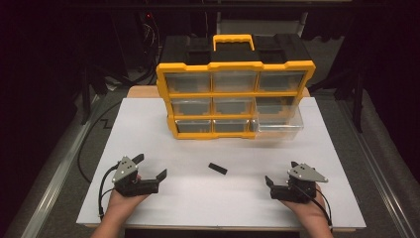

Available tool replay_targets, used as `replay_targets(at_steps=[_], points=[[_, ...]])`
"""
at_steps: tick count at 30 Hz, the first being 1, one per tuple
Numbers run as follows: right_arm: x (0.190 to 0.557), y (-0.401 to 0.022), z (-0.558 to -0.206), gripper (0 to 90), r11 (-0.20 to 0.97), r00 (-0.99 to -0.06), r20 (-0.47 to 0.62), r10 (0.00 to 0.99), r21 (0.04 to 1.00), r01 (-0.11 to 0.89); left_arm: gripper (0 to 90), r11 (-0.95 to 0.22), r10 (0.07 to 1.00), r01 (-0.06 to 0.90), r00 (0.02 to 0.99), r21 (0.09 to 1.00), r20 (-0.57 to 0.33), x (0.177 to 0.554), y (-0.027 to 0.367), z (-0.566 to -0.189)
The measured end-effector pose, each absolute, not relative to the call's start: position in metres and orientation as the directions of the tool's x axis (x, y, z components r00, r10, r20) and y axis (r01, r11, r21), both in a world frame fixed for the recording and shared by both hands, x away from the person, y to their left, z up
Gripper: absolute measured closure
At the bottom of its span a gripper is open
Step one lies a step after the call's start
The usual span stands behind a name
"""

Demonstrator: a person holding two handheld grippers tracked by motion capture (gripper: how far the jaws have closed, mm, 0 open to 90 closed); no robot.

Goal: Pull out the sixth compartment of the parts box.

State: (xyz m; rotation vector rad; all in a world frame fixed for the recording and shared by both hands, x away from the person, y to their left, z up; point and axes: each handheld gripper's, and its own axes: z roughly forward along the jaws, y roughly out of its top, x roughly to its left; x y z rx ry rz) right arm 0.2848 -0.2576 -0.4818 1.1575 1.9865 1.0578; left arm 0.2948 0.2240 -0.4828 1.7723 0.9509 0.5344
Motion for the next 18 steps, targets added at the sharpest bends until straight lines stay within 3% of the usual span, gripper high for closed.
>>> replay_targets(at_steps=[9,18], points=[[0.2871,-0.262,-0.4835,0.3,0.101,-0.465,0.117,0.878,0.903,0.418,0.2,-0.175,0.797,0.36,0.598,0.916,-0.083,0.2958,0.2218,-0.4844],[0.2831,-0.2567,-0.4796,0.3,0.175,-0.474,0.008,0.88,0.924,0.34,0.2,-0.151,0.805,0.362,0.585,0.92,-0.097,0.2972,0.2223,-0.4834]])
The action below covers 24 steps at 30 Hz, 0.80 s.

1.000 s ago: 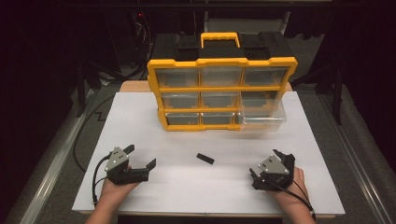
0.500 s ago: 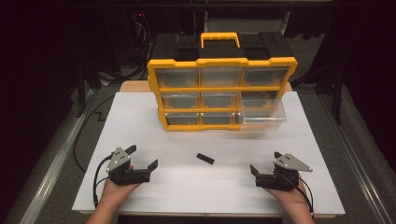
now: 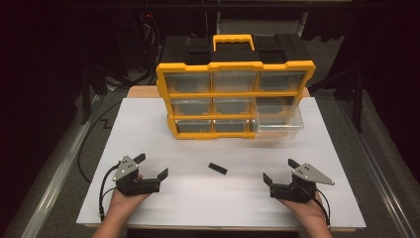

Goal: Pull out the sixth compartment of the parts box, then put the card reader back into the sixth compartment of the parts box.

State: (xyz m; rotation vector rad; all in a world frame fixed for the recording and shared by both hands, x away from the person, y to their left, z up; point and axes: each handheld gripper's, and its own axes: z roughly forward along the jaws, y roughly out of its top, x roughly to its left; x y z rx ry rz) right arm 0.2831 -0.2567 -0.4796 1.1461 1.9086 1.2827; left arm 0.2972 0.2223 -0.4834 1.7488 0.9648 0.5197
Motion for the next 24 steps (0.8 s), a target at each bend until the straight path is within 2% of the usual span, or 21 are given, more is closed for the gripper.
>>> replay_targets(at_steps=[18,24], points=[[0.2826,-0.2552,-0.4753,0.3,0.245,-0.46,-0.05,0.886,0.894,0.375,0.2,-0.169,0.815,0.362,0.574,0.917,-0.076,0.2968,0.2261,-0.4821],[0.2816,-0.2528,-0.4761,0.3,0.286,-0.488,-0.065,0.87,0.874,0.394,0.2,-0.18,0.806,0.35,0.588,0.92,-0.066,0.2946,0.2215,-0.4805]])
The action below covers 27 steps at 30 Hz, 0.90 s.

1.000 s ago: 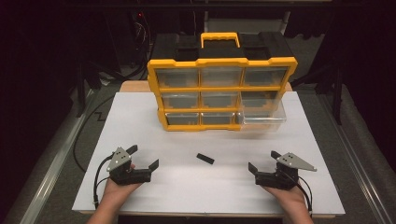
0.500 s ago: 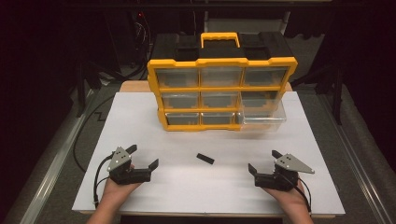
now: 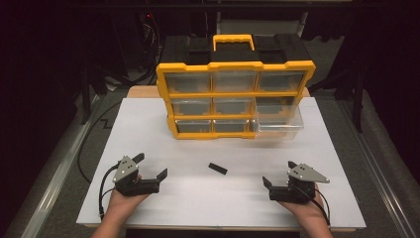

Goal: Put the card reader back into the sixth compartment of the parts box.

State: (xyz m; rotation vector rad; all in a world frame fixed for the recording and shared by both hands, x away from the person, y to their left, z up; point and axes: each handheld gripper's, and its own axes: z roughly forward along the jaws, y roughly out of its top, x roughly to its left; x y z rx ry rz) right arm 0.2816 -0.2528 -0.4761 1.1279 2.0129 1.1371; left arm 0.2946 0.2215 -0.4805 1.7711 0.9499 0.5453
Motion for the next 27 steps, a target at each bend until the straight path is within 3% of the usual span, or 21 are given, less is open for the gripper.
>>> replay_targets(at_steps=[27], points=[[0.292,-0.252,-0.482,4.1,0.348,-0.576,0.024,0.817,0.776,0.526,0.2,-0.179,0.796,0.349,0.601,0.92,-0.073,0.297,0.222,-0.482]])
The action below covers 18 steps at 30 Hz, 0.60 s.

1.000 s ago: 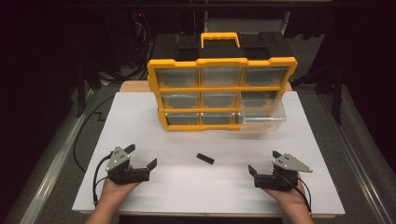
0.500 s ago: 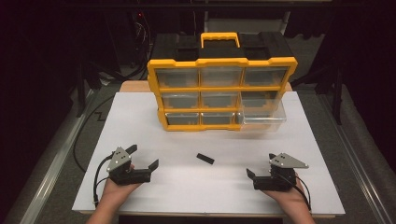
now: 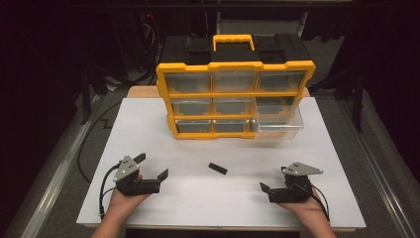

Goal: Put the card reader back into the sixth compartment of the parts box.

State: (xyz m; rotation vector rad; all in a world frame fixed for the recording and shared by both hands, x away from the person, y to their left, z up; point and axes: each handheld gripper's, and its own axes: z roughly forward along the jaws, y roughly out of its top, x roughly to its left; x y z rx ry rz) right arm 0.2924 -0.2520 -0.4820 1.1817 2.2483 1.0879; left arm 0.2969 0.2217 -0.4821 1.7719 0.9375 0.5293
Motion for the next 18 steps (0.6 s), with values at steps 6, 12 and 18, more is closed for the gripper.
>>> replay_targets(at_steps=[6,12,18], points=[[0.295,-0.245,-0.484,2.8,0.394,-0.604,0.004,0.797,0.754,0.526,0.2,-0.174,0.792,0.344,0.605,0.923,-0.076,0.296,0.223,-0.482],[0.301,-0.234,-0.482,0.3,0.454,-0.634,-0.033,0.772,0.727,0.515,0.2,-0.182,0.786,0.34,0.615,0.923,-0.071,0.296,0.222,-0.482],[0.306,-0.224,-0.48,0.3,0.507,-0.67,-0.048,0.741,0.694,0.511,0.2,-0.179,0.786,0.341,0.613,0.923,-0.074,0.298,0.222,-0.483]])
